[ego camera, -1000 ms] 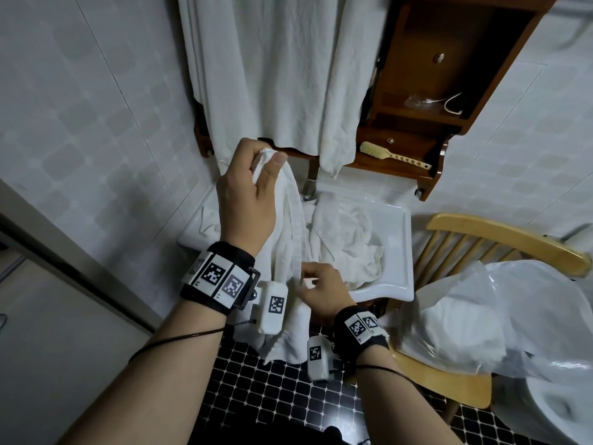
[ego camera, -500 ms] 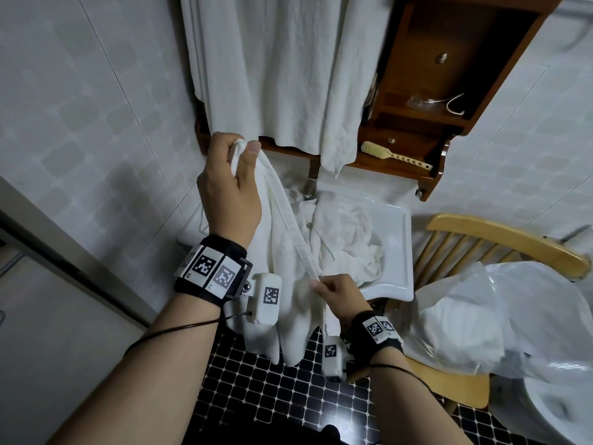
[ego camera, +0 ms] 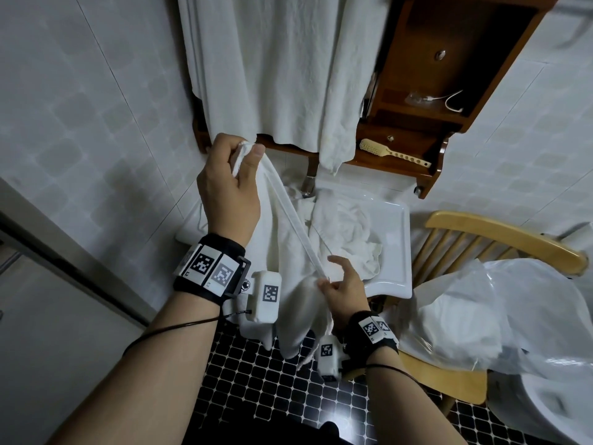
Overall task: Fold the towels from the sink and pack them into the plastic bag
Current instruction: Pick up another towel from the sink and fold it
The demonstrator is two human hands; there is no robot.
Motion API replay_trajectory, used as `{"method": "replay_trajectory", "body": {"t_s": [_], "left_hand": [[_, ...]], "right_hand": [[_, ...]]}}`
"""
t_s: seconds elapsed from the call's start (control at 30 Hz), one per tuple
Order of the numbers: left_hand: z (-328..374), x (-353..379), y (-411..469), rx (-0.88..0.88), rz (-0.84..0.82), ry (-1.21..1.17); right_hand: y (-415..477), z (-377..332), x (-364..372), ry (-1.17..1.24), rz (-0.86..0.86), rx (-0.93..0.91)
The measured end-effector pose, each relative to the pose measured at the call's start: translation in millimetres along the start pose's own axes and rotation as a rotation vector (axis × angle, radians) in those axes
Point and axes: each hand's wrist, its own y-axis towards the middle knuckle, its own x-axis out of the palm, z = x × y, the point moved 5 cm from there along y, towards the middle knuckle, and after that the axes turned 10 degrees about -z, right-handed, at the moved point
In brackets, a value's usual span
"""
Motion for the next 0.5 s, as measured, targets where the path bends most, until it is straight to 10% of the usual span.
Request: {"method": "replay_trajectory", "body": {"t_s": [0.3,0.5], "left_hand": [[-70.0,0.5,-6.5,-0.386,-0.366,0.017],[-136.2,-2.8,-47.2,-0.741,-0.659,0.5]], "right_hand": [[1.8,-13.1,-29.8,0.355,0.375,0.157],[-15.9,-60.5,-34.8,0.492,0.354,-0.074]]}}
